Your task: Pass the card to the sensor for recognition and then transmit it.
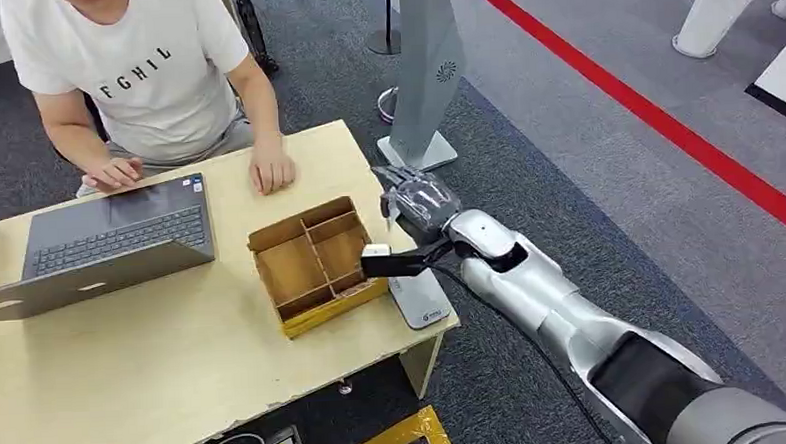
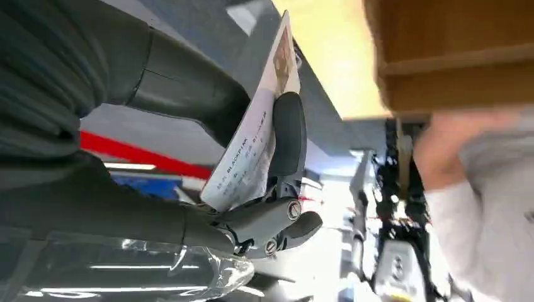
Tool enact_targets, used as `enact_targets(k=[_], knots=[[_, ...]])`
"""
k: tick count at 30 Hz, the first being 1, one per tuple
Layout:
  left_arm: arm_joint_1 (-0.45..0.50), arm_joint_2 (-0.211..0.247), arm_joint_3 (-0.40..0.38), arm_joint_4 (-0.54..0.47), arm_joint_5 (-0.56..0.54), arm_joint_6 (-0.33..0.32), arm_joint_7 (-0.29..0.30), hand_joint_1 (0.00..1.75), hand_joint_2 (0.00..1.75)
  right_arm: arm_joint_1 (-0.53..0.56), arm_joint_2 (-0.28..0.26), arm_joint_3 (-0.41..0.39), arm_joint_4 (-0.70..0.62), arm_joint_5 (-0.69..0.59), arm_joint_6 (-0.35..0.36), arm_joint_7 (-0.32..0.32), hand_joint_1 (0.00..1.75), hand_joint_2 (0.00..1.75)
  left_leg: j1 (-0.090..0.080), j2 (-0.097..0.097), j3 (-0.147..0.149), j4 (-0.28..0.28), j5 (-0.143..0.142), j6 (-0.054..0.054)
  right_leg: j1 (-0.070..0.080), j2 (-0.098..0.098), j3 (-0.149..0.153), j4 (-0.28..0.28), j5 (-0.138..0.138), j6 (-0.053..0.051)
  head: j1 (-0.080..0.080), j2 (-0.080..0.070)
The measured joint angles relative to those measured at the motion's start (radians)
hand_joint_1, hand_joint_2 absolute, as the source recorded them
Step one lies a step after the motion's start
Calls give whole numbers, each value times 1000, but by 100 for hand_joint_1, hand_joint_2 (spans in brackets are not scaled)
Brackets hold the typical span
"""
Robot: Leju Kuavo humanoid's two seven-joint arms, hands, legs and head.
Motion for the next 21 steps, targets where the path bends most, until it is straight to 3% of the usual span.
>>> enact_targets(k=[4, 10, 16, 21], knots=[[-4, 3, -1, 0, -20, -15, -10, 0, 0, -98, 57, 16, -70, 64, 77, -32, 175, 175, 1, 2, 1, 0, 0, 0, 1, 2, -1, 0, 0, 0, 0, 0], [-7, 3, -8, 0, -37, -22, -11, 0, 0, -198, 148, 62, -123, 123, 111, -68, 175, 175, 2, 0, 0, 0, 1, -1, 2, 0, -1, 1, 0, 0, 0, 0], [-10, 3, -19, 0, -41, -26, -11, 0, 0, -285, 248, 118, -103, 162, 114, -85, 175, 175, 3, 0, 0, 0, 1, -1, 3, 0, -1, 1, 0, 0, 0, 0], [-10, 3, -30, 0, -50, -42, -14, 0, 0, -344, 315, 160, -7, 183, 100, -99, 175, 175, 3, 0, 0, 0, 1, -2, 3, 0, -1, 1, 0, 0, 0, 0]])
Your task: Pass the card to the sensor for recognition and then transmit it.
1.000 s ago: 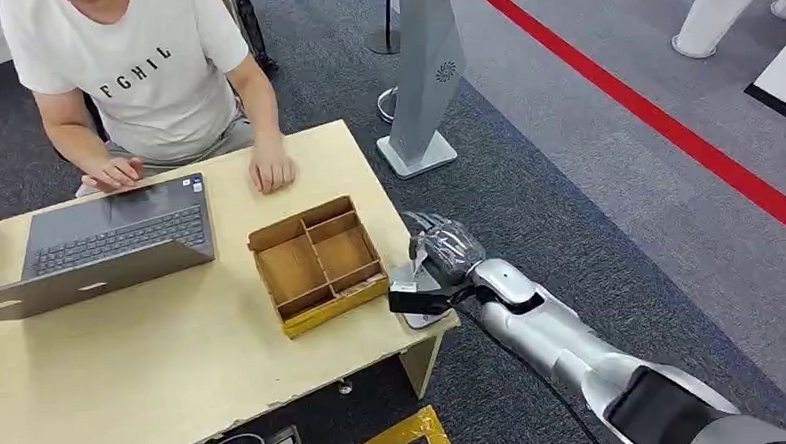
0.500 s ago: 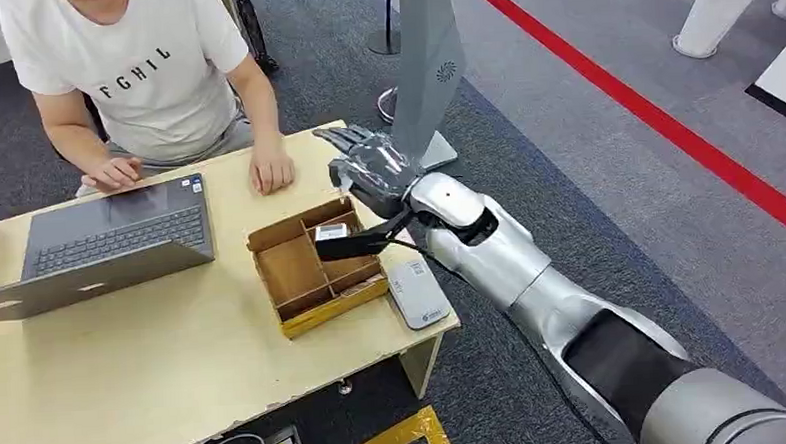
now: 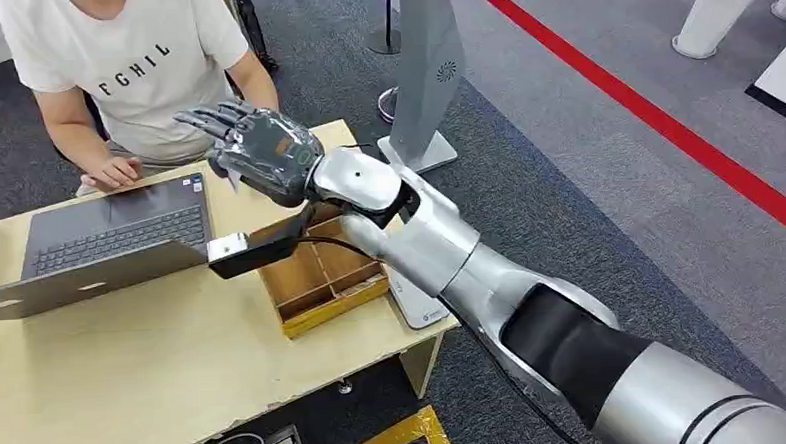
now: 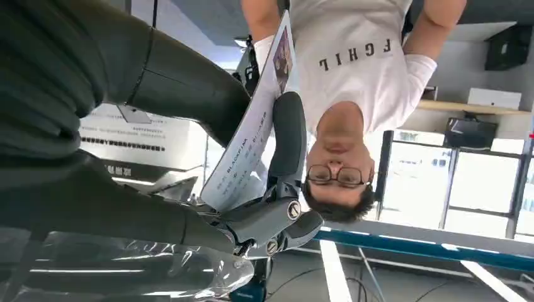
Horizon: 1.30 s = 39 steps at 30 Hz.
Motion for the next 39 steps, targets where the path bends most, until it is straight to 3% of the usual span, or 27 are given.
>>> enact_targets(k=[6, 18, 34, 35, 36, 39], knots=[[0, 5, -17, 0, -15, -15, 0, 0, 0, -61, 62, 39, 175, 15, -41, -7, 175, 175, 0, 0, 0, 0, 0, 0, 0, 0, 0, 0, 0, 0, 0, 0], [1, 16, -26, 0, 9, -23, 1, 0, 0, -194, 151, 81, 468, 27, -43, 8, 175, 175, 0, 0, 0, 0, 0, 0, 0, 0, 0, 0, 0, 0, 0, 0], [2, 19, -26, 0, 26, -15, 18, 0, 0, -241, 197, 104, 609, 37, -41, 22, 175, 175, 0, 0, 0, 0, 0, 0, 0, 0, 0, -1, 0, 0, 0, 0], [2, 19, -26, 0, 26, -13, 18, 0, 0, -242, 199, 106, 617, 39, -41, 23, 98, 175, 0, 0, 0, 0, 0, 0, 0, 0, 0, -1, 0, 0, 0, 0], [2, 19, -26, 0, 28, -13, 18, 0, 0, -242, 201, 107, 623, 39, -41, 24, 0, 0, 0, 0, 0, 0, 0, 0, 0, 0, 0, -1, 0, 0, 0, 0], [3, 19, -26, 0, 31, -12, 18, 0, 0, -242, 203, 108, 633, 37, -50, 29, 0, 0, 0, 0, 0, 0, 0, 0, 0, 1, 0, -1, 0, 0, 0, 0]])
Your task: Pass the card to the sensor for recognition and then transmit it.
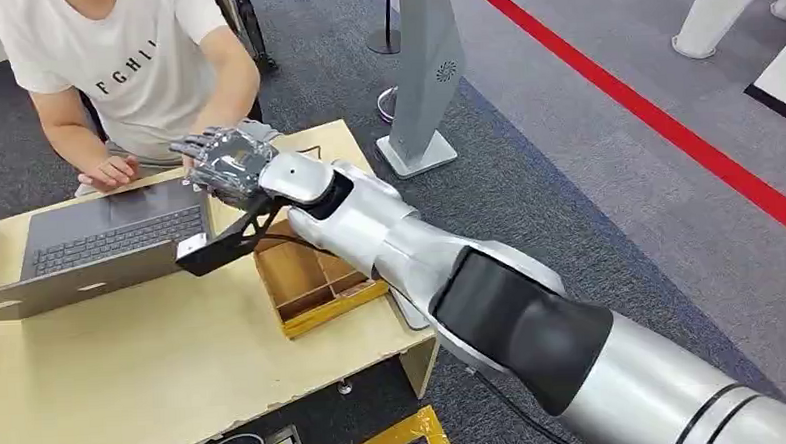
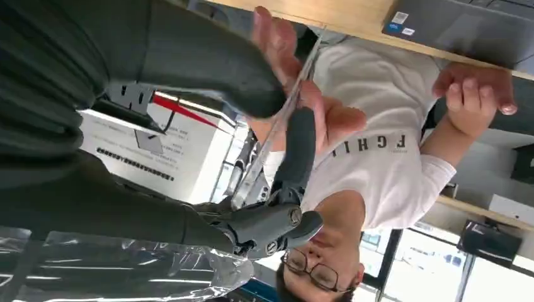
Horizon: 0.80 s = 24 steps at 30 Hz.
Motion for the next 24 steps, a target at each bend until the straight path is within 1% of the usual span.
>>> enact_targets(k=[4, 9, 14, 16, 18, 20, 22, 24], knots=[[0, 0, 0, 0, 1, -2, 0, 0, 0, 0, 0, 0, 11, -11, -2, 2, 0, 0, 0, 0, 0, 0, 0, 0, 0, 0, 0, 0, 0, 0, 0, 0], [0, 0, 0, 0, 2, -5, 1, 0, 0, 0, -1, 0, 19, -11, -22, 10, 0, 0, 0, 0, 0, 0, 0, 0, 0, 0, 0, 0, 0, 0, 0, 0], [1, 0, 0, 0, 21, 1, 3, 0, 0, -5, -5, -2, 22, -35, -86, 49, 0, 0, 0, 0, 0, 0, 0, 0, 0, 1, 0, 0, 0, 0, 0, 0], [1, 0, 0, 0, 33, 8, 3, 0, 0, -6, -8, -5, 21, -41, -98, 79, 0, 0, 0, 0, 1, 0, 0, 0, 0, 1, 0, 0, 0, 0, 0, 0], [1, 0, 0, 0, 45, 15, 8, 0, 0, -2, -18, -15, 1, -69, -66, 121, 0, 0, 0, 1, 1, 0, 0, 0, 0, 1, 0, 0, 0, 0, 0, 0], [2, -1, 0, 0, 51, 22, 22, 0, 0, 17, -40, -29, -48, -106, -10, 168, 0, 0, 0, 1, 1, 0, 0, 0, 0, 0, 0, -1, 0, 0, 0, 0], [3, -2, 0, 0, 55, 29, 30, 0, 0, 61, -76, -52, -133, -149, 54, 227, 0, 0, 0, 0, 2, 1, 0, 0, 0, 0, 1, -1, 0, 0, 0, 0], [6, -3, 0, 0, 58, 31, 32, 0, 0, 131, -131, -84, -255, -180, 123, 288, 0, 0, 0, 0, 2, 1, 0, 0, 0, -1, 2, -1, 0, 0, 0, 0]])
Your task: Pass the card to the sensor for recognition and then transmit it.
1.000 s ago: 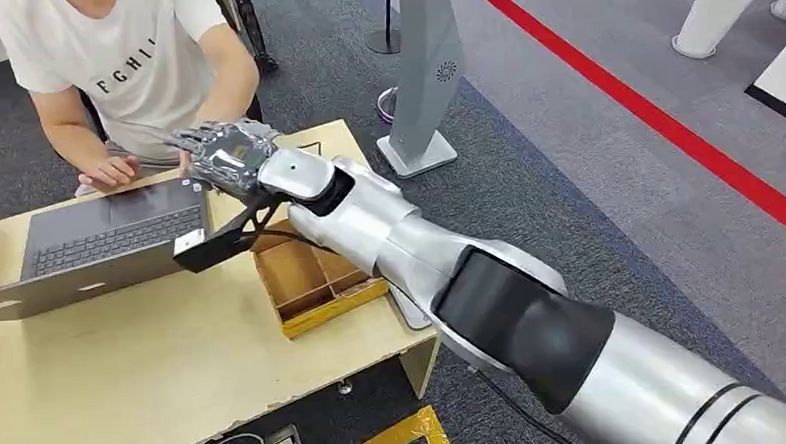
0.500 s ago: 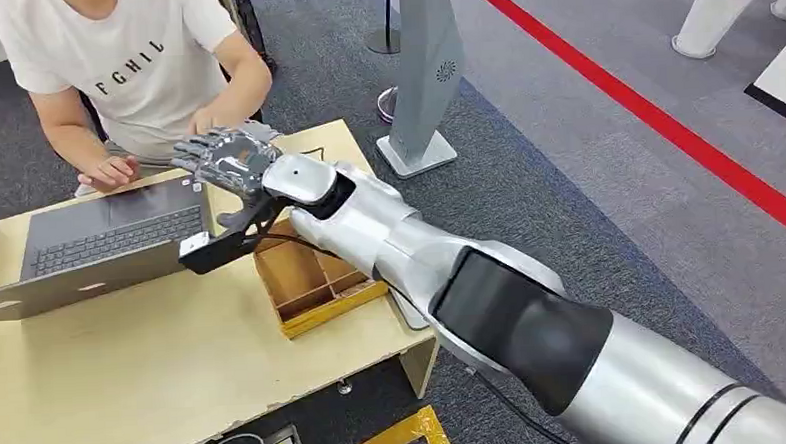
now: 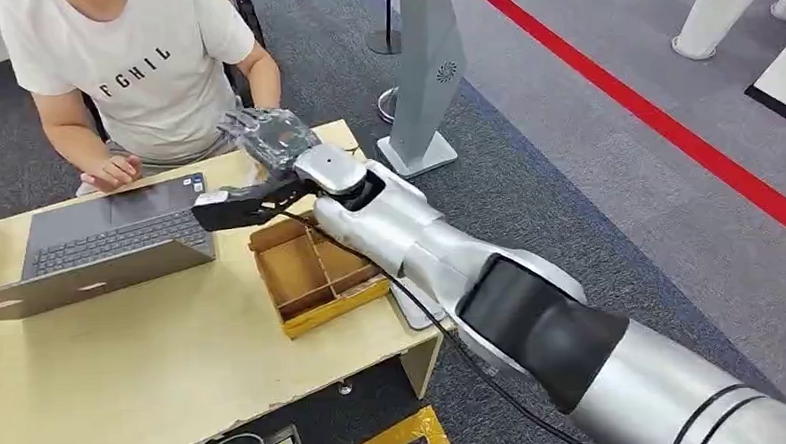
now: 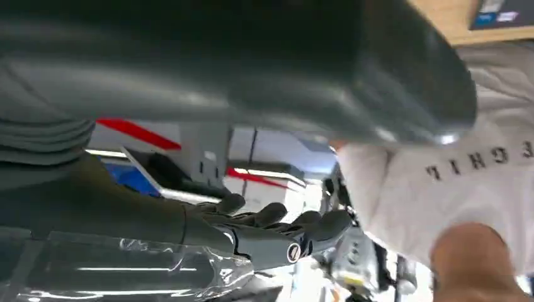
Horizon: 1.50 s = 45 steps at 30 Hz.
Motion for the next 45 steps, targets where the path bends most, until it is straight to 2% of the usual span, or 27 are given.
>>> enact_targets(k=[3, 6, 9, 12, 16, 20, 26, 34, 35, 45], knots=[[5, 0, 0, 0, 6, 5, 0, 0, 0, 111, -85, -57, -181, -14, 78, 51, 0, 0, 0, -1, 0, 1, -1, 0, 0, 0, 0, -1, 0, 0, 0, 0], [7, 0, 0, 0, 11, 10, -5, 0, 0, 232, -176, -128, -374, -35, 139, 72, 0, 0, 0, -1, 0, 1, -2, 1, 0, 0, 0, -1, 0, 0, 0, 0], [7, 0, 1, 0, 18, 16, -12, 0, 0, 354, -244, -192, -558, -59, 153, 94, 0, 0, 0, 2, 0, 1, -3, 1, 0, 1, 0, -2, 0, 0, 0, 0], [7, -1, 1, 0, 21, 22, -12, 0, 0, 472, -287, -238, -718, -65, 141, 114, 0, 0, 1, 2, 0, 1, -3, 1, 1, 2, 0, -2, 0, 0, 0, 0], [6, -4, 2, 0, 27, 27, -12, 0, 0, 610, -308, -252, -903, -64, 75, 151, 0, 0, 2, 3, 0, 0, -4, -1, 2, 4, 0, -2, -1, -1, 0, 0], [5, -13, 2, 0, 31, 36, -12, 0, 0, 717, -309, -227, -1014, -83, -9, 206, 0, 0, 3, 3, 0, 0, -4, -1, 2, 4, 0, -1, -1, -1, 0, 0], [1, -23, 2, 0, 27, 53, -11, 0, 0, 780, -309, -122, -1035, -127, -145, 254, 0, 0, 2, 4, 0, 0, -4, -1, 2, 4, 0, -1, -1, -1, 0, 0], [-2, -30, 2, 0, 27, 76, -11, 0, 0, 788, -312, -17, -1030, -147, -194, 323, 0, 0, 2, 4, -1, 0, -4, -1, 2, 5, 0, -1, -1, -1, 0, 0], [-2, -31, 2, 0, 27, 78, -11, 0, 0, 788, -312, -10, -1027, -148, -200, 330, 0, 175, 2, 4, -1, 0, -4, -1, 2, 5, 0, -1, -1, -1, 0, 0], [-3, -35, 2, 0, 28, 74, -11, 0, 0, 768, -311, 65, -900, -128, -346, 355, 0, 175, 2, 3, -1, 0, -4, -1, 2, 4, 0, -1, -1, -1, 0, 0]])
